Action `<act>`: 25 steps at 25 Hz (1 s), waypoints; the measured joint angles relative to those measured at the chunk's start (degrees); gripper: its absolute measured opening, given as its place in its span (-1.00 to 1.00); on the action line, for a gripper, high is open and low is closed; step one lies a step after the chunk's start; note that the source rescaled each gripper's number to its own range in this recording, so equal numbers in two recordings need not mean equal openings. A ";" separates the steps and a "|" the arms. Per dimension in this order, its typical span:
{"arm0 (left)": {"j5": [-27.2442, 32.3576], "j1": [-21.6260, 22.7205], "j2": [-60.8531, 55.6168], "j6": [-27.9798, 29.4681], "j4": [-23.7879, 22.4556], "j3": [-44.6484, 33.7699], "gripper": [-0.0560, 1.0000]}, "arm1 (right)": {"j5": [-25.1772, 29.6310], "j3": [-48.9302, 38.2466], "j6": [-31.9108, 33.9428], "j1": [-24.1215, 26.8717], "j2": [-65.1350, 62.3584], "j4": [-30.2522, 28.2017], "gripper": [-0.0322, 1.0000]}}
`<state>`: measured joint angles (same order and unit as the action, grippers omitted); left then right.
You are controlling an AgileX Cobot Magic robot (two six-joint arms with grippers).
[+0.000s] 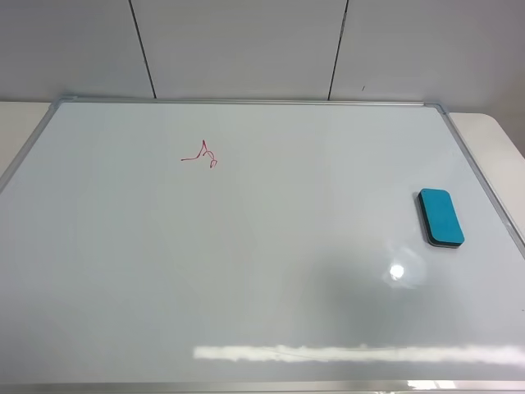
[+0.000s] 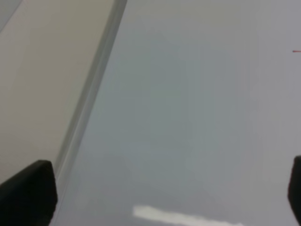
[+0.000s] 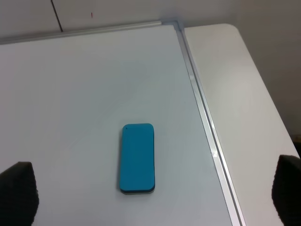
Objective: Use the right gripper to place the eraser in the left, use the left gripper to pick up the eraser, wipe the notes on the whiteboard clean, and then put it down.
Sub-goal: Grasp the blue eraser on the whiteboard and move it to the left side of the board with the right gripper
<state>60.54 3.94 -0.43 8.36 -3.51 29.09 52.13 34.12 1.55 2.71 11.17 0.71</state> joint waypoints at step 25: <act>0.00 0.00 0.00 0.00 0.00 0.00 1.00 | -0.02 11.36 0.28 0.00 48.04 2.07 -0.92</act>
<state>60.54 3.94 -0.43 8.36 -3.51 29.09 52.11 45.48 1.83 2.71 59.21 2.78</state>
